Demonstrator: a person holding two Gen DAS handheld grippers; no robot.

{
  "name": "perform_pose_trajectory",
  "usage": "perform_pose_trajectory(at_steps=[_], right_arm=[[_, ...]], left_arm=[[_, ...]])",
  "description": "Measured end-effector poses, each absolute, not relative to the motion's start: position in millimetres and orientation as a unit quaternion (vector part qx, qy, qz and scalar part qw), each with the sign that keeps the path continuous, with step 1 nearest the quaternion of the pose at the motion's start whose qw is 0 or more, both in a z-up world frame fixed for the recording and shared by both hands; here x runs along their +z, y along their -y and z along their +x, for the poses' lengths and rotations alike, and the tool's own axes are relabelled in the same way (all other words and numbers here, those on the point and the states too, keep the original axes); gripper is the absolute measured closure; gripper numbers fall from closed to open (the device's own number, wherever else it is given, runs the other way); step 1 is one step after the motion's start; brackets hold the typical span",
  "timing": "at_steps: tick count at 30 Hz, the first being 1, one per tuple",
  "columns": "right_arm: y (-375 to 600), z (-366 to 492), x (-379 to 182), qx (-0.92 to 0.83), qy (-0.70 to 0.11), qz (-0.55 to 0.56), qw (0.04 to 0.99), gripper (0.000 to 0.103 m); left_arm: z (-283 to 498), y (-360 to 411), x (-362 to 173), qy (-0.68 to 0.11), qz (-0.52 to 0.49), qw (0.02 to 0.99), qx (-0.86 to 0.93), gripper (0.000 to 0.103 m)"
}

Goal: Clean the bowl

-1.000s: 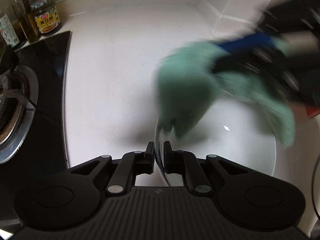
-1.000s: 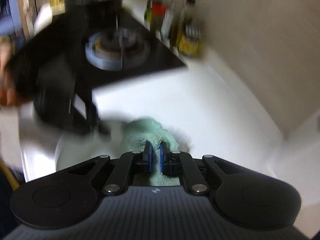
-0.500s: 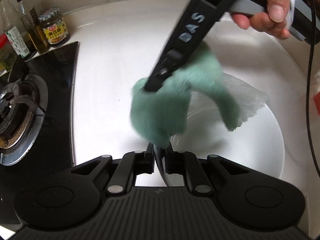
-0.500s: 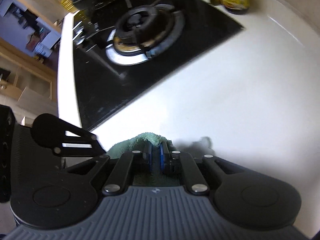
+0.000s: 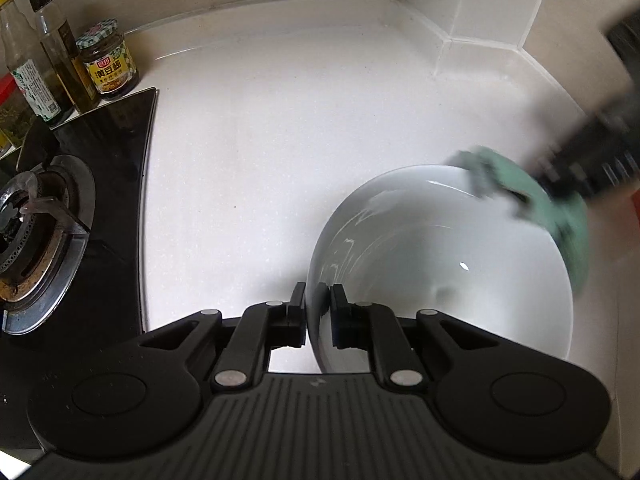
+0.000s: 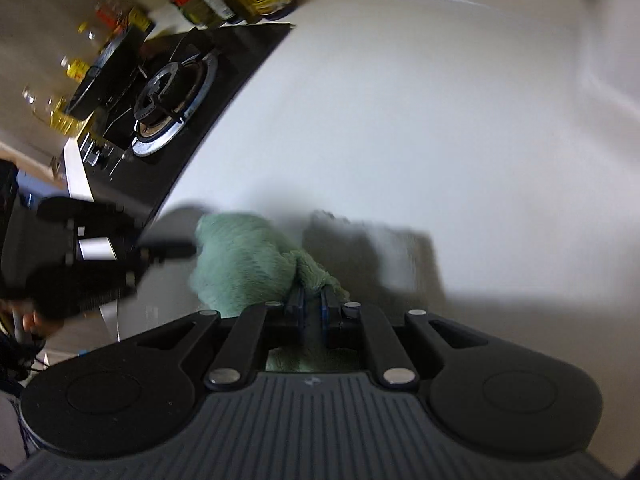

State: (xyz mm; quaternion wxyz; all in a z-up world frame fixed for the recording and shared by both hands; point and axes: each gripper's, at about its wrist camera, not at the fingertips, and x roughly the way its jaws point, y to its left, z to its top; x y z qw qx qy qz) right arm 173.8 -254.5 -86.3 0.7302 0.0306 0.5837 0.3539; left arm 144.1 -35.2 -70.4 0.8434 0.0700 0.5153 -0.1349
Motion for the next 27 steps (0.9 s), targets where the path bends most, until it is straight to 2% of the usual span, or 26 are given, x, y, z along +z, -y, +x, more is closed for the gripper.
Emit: perform_pose_trajectory(at_steps=[10, 27], right_arm=[[247.5, 62.5, -91.8, 0.321, -0.540, 0.026, 0.777, 0.096], [148.7, -18.9, -90.5, 0.334, -0.457, -0.017, 0.824, 0.097]], left_arm=[[139.6, 44.5, -71.3, -0.515, 0.086, 0.843, -0.128, 0.089], [121.1, 43.2, -71.5, -0.515, 0.098, 0.845, -0.105, 0.088]])
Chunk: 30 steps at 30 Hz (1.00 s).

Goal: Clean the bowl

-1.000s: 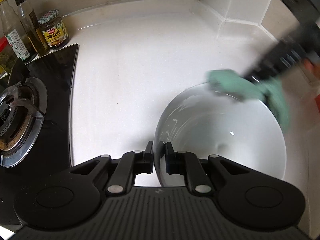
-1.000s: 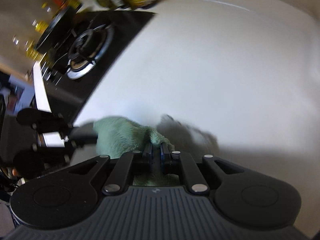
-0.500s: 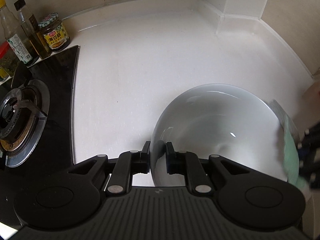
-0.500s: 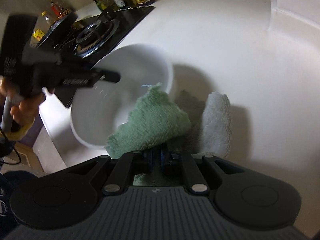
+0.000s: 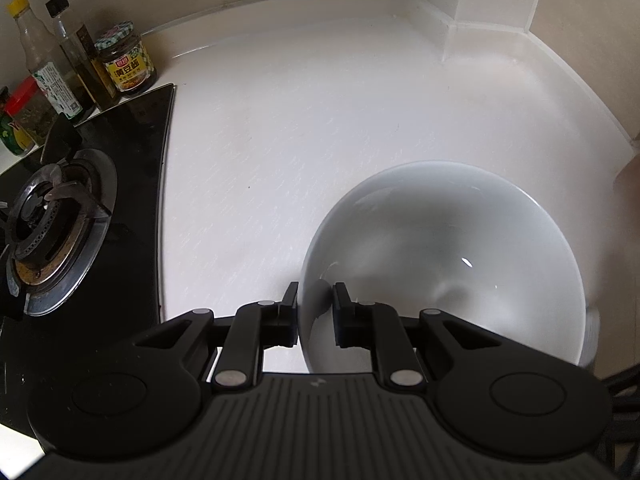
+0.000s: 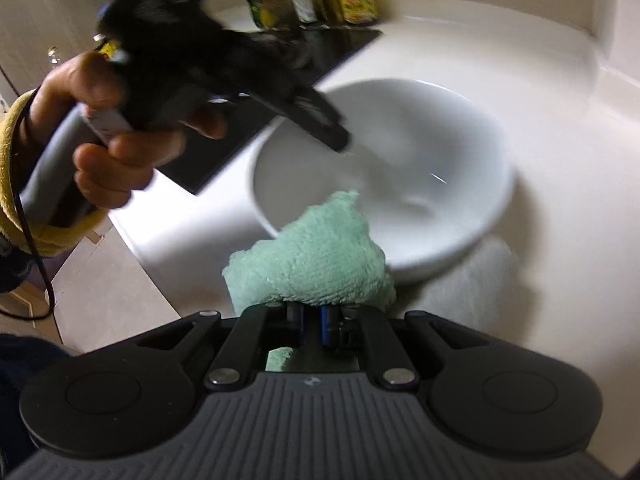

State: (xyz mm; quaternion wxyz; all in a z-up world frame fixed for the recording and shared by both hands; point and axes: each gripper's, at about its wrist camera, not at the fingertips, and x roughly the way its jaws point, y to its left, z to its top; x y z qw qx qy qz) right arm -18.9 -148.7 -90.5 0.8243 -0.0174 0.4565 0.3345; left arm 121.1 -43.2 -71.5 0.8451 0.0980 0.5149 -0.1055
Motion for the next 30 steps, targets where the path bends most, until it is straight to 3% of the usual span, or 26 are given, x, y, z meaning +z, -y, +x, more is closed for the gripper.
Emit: perform_pose_trajectory(at_steps=[3, 8, 23, 30], right_arm=[[130.5, -21.1, -92.3, 0.337, -0.427, -0.009, 0.839, 0.098], [104.1, -15.3, -85.4, 0.332, -0.349, -0.003, 0.876, 0.097], [136.1, -33.2, -84.6, 0.298, -0.343, -0.100, 0.885, 0.098], [174.5, -2.2, -84.3, 0.259, -0.375, -0.103, 0.884, 0.098]], left_arm=[[118.7, 40.4, -71.3, -0.520, 0.095, 0.841, -0.110, 0.091], [112.8, 41.0, -71.0, -0.529, 0.087, 0.835, -0.125, 0.087], [119.0, 29.1, -71.8, -0.532, 0.083, 0.828, -0.156, 0.085], [116.6, 29.8, -71.9, -0.526, 0.096, 0.828, -0.167, 0.084]])
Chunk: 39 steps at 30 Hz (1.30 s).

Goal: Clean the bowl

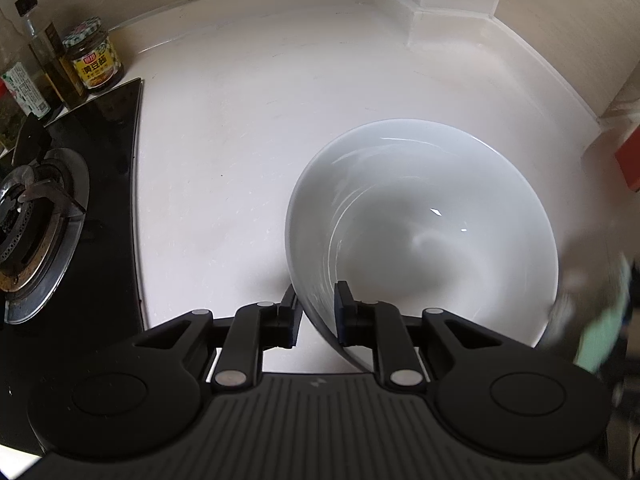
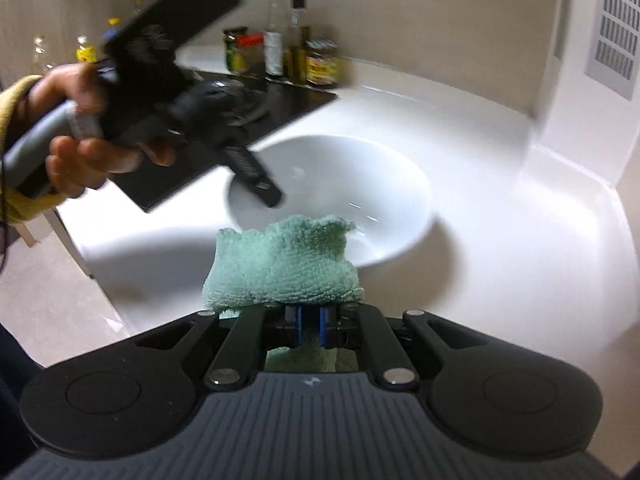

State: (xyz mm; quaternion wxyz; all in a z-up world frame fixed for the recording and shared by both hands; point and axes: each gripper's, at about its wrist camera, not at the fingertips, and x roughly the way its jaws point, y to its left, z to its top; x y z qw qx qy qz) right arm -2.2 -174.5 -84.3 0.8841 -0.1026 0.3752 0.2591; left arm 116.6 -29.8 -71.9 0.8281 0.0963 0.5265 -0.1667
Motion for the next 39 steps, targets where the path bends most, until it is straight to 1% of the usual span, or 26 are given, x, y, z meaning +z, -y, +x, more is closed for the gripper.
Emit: perform_pose_trajectory(at_steps=[12, 19, 25, 29, 35, 39], right_arm=[[229.3, 85.2, -78.3, 0.252, -0.409, -0.128, 0.868, 0.097], [209.7, 144.9, -73.1, 0.303, -0.410, -0.176, 0.842, 0.097], [168.8, 171.1, -67.1, 0.351, -0.395, -0.216, 0.821, 0.097], [153.0, 169.9, -58.4, 0.379, -0.381, -0.199, 0.819, 0.097], [177.2, 120.5, -34.4, 0.419, -0.371, -0.169, 0.812, 0.097], [196.4, 86.0, -10.5, 0.438, -0.346, -0.141, 0.818, 0.097]], left_arm=[[109.3, 33.9, -72.6, -0.511, 0.124, 0.832, -0.175, 0.080], [109.6, 32.4, -73.1, -0.509, 0.124, 0.833, -0.178, 0.081], [105.1, 33.4, -72.8, -0.507, 0.124, 0.834, -0.181, 0.084], [105.8, 33.3, -73.1, -0.514, 0.108, 0.832, -0.177, 0.090], [102.9, 41.4, -71.5, -0.517, 0.095, 0.830, -0.186, 0.090], [100.2, 47.5, -69.9, -0.517, 0.097, 0.829, -0.188, 0.090]])
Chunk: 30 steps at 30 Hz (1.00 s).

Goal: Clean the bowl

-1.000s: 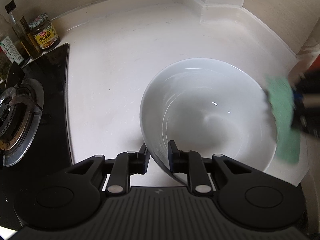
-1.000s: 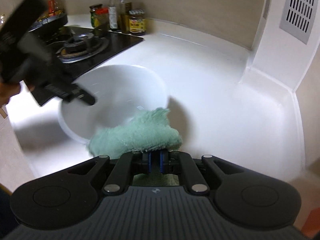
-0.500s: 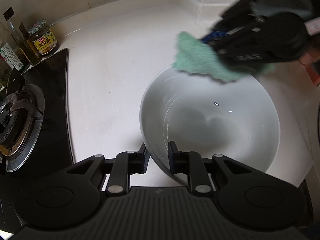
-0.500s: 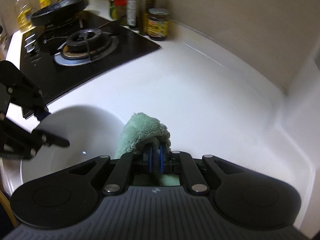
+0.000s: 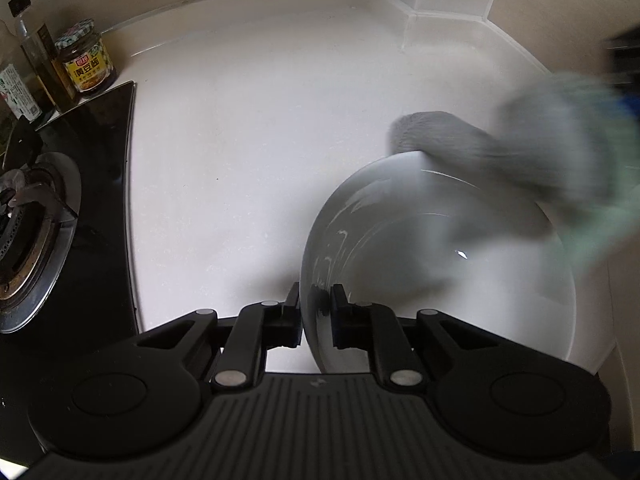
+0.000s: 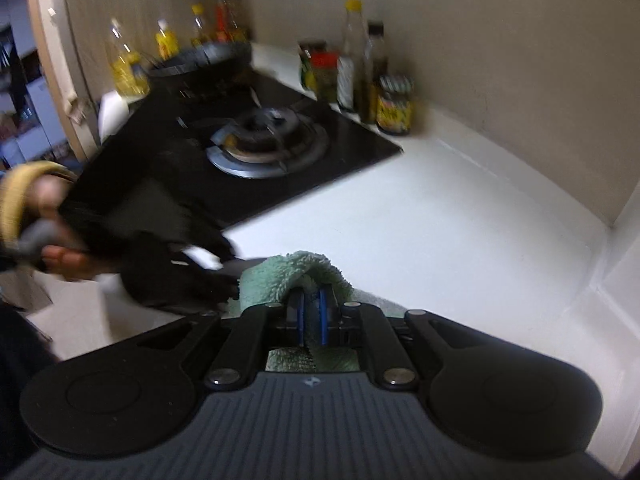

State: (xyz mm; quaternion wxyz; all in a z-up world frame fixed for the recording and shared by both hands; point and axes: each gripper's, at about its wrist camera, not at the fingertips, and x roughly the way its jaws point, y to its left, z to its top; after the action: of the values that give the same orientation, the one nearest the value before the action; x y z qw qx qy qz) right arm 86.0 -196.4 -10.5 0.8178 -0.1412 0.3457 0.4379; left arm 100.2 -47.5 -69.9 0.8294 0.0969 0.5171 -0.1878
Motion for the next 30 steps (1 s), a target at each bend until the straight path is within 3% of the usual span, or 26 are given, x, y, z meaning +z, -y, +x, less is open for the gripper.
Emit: perform_pose_trajectory(at_steps=[6, 9, 11, 12, 14, 19, 24, 28, 30], right_arm=[[205.5, 45.9, 25.1, 0.460, -0.281, -0.127, 0.832, 0.096], [192.5, 56.3, -6.9, 0.407, -0.376, -0.171, 0.814, 0.093], [186.1, 62.5, -27.1, 0.375, -0.427, -0.194, 0.800, 0.083], [183.7, 64.9, -34.9, 0.358, -0.444, -0.205, 0.795, 0.083], [182.7, 66.3, -24.5, 0.356, -0.451, -0.199, 0.794, 0.075], [195.3, 60.4, 18.1, 0.365, -0.456, -0.211, 0.784, 0.075], [222.6, 73.9, 40.3, 0.340, -0.434, -0.144, 0.822, 0.075], [207.2, 109.7, -11.0, 0.309, -0.478, -0.156, 0.807, 0.075], [201.1, 122.7, -26.9, 0.322, -0.498, -0.145, 0.792, 0.075]], left_arm=[[94.1, 54.3, -67.7, -0.515, 0.094, 0.832, -0.186, 0.090], [89.2, 62.8, -65.5, -0.514, 0.096, 0.832, -0.185, 0.090], [87.2, 65.8, -64.8, -0.514, 0.097, 0.832, -0.184, 0.090], [86.5, 66.5, -64.7, -0.515, 0.097, 0.832, -0.183, 0.090], [85.7, 66.8, -64.5, -0.514, 0.096, 0.833, -0.182, 0.090], [82.8, 68.4, -62.6, -0.513, 0.093, 0.834, -0.179, 0.090], [80.7, 72.6, -61.3, -0.513, 0.094, 0.835, -0.178, 0.090], [80.9, 72.0, -59.0, -0.513, 0.092, 0.835, -0.176, 0.090], [108.4, 33.0, -60.1, -0.513, 0.085, 0.836, -0.172, 0.090]])
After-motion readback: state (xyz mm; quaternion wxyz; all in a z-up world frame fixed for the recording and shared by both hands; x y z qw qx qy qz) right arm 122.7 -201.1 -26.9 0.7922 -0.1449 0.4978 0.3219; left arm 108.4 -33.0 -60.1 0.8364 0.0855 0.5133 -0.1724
